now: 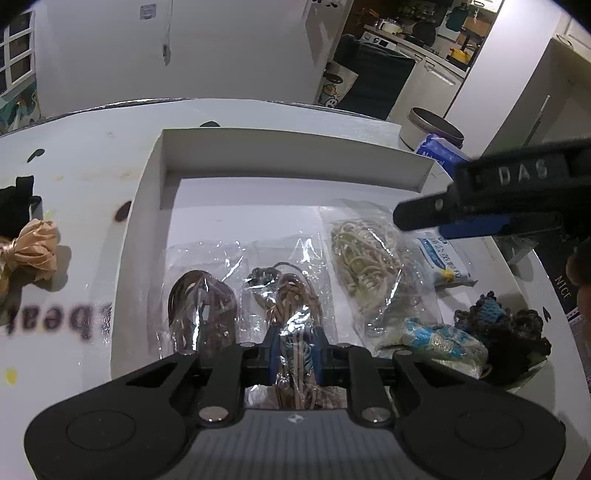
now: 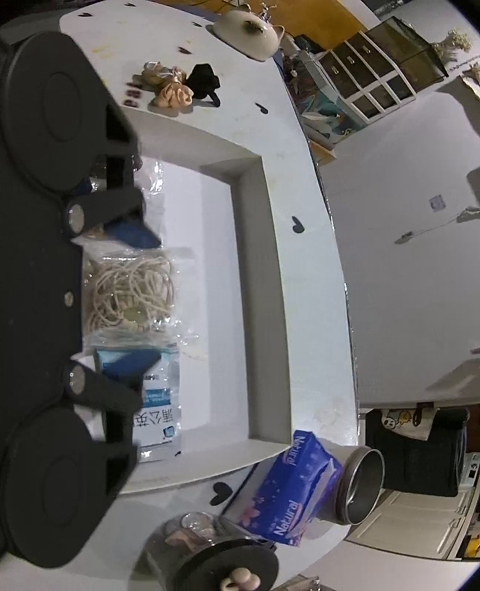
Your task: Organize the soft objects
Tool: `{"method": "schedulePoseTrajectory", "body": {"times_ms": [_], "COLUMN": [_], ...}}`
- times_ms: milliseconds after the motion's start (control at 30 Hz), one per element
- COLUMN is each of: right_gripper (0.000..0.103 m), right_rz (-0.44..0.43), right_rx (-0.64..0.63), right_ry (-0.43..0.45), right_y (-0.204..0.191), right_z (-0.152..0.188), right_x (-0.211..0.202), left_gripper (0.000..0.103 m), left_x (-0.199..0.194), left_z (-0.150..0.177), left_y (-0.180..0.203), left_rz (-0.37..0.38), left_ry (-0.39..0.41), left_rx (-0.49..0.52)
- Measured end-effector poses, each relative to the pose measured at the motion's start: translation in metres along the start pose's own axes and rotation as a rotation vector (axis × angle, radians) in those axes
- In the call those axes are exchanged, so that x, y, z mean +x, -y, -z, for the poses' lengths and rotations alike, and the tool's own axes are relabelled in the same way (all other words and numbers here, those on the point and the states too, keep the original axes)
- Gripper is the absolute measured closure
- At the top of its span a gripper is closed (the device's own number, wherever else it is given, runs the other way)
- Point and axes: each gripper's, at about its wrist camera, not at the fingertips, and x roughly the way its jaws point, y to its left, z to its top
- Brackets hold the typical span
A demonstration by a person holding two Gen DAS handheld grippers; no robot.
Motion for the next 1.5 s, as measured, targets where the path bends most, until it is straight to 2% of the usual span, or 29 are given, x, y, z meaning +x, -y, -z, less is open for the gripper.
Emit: {"method": "schedulePoseTrajectory", "body": {"times_ms": [33, 167, 233, 333, 567, 867, 1067, 1267, 1433, 1500], "right_gripper": [0.058, 0.059, 0.052, 0.053, 0.055, 0.054, 0.048, 0.039, 0.026, 0.022], "right_rz": [-0.013, 0.0, 0.026, 0.021, -0.008, -0.002, 0.026, 0.068, 0.088, 0.093], "right_rx": [-0.018, -0.102, -0.108, -0.075, -0.047, -0.022, -0.013, -0.033, -0.057, -0.06], "right_ry": [-0.012, -0.074, -0.074, -0.074, 0.014, 0.13, 0.195, 0.246, 0.29, 0.311], "right_y": [-0.002, -0.012, -0.011, -0.008, -0.003, 0.009, 0.016, 0.019, 0.019, 0.019], "right_z": [0.0, 0.01, 0.016, 0.016, 0.019, 0.042, 0.06, 0.082, 0.104, 0.111], "right_x": [0.001, 0.021, 0.03, 0.028, -0.013, -0.075, -0.106, -0.128, -0.142, -0.148], "left_gripper": [0.083, 0.076, 0.068, 0.067, 0.06, 0.051, 0.038, 0.018, 0.002, 0.0], "left_x": [0.0, -0.003, -0.006, -0.013, -0.034, -0.069, -0.093, -0.115, -0.129, -0.135], "left_z": [0.0, -0.002, -0.003, -0.003, -0.006, -0.005, 0.0, 0.008, 0.019, 0.023], "left_y": [-0.001, 0.0, 0.0, 0.003, 0.009, 0.013, 0.018, 0.023, 0.023, 0.023], "left_rz": [0.0, 0.008, 0.016, 0.026, 0.043, 0.035, 0.02, -0.001, -0.023, -0.036], "left_ry": [-0.002, -0.006, -0.004, 0.005, 0.047, 0.106, 0.144, 0.183, 0.202, 0.212], "left_rx": [-0.005, -0.017, -0.019, -0.017, -0.014, -0.006, -0.001, -0.002, -0.012, -0.01]}}
